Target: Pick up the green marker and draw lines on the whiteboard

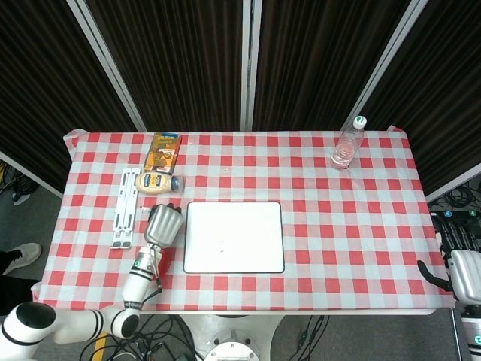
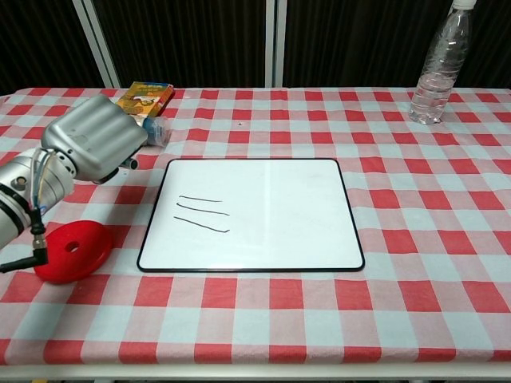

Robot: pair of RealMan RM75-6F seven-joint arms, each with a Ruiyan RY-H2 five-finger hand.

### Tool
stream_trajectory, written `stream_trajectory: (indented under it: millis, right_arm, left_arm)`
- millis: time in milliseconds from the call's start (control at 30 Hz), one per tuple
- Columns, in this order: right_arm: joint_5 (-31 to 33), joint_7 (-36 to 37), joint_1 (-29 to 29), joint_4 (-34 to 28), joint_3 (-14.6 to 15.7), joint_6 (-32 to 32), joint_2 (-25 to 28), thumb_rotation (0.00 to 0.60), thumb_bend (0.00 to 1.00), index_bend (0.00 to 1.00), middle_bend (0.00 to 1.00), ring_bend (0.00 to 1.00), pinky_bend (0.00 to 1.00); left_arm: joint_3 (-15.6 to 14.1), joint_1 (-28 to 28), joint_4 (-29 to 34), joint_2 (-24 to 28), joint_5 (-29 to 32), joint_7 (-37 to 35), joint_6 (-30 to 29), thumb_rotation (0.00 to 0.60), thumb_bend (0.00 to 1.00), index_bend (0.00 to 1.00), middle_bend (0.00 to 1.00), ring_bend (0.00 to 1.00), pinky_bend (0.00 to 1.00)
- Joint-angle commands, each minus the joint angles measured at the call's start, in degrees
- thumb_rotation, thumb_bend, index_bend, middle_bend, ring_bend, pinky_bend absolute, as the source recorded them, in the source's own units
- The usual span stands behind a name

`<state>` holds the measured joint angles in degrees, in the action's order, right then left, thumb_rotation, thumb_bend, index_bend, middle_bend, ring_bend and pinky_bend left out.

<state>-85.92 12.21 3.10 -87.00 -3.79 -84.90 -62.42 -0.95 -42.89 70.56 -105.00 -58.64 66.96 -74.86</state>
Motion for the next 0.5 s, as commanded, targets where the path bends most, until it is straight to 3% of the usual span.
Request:
stream_trajectory:
  millis: [33, 133, 233, 333, 500]
  right_arm:
    - [0.1, 0.1, -0.1, 0.1, 0.0, 0.0, 0.0, 0.6, 0.21, 0.0, 0.04, 0.0, 0.0]
    - [0.2, 0.5, -0.2, 0.2, 0.1, 0.0, 0.0, 0.6, 0.18, 0.0, 0.04, 0.0, 0.0]
    - [0.2, 0.6, -0.3, 0.4, 0.1, -0.1, 0.0, 0.6, 0.17, 0.0, 0.04, 0.0, 0.0]
    - [0.4, 0.7, -0.3, 0.4, 0.0, -0.2, 0.2, 0.6, 0.17, 0.0, 0.04, 0.0, 0.0]
    - [1.4, 1.2, -1.0, 0.6, -0.1, -0.5, 0.5, 0.6, 0.17, 0.0, 0.04, 0.0, 0.0]
  left_arm:
    - [0.9, 0.5, 0.0, -0.7, 1.4, 1.7, 1.0, 0.6, 0.46, 0.4, 0.45, 0.75, 0.93]
    - [1.8, 0.7, 0.9, -1.2, 2.2, 3.3, 1.3, 0.6, 0.42, 0.21, 0.34, 0.73, 0.93]
    - [2.6, 0.9, 2.0, -1.3, 1.8, 3.6, 0.7, 0.6, 0.31, 0.1, 0.24, 0.72, 0.93]
    - [3.8, 1.5, 4.9, -0.5, 0.8, 2.4, -1.1, 0.6, 0.26, 0.07, 0.2, 0.71, 0.91]
    - [8.1, 5.8, 17.6, 6.7, 0.4, -6.1, -6.8, 0.6, 0.23, 0.06, 0.2, 0.61, 0.88]
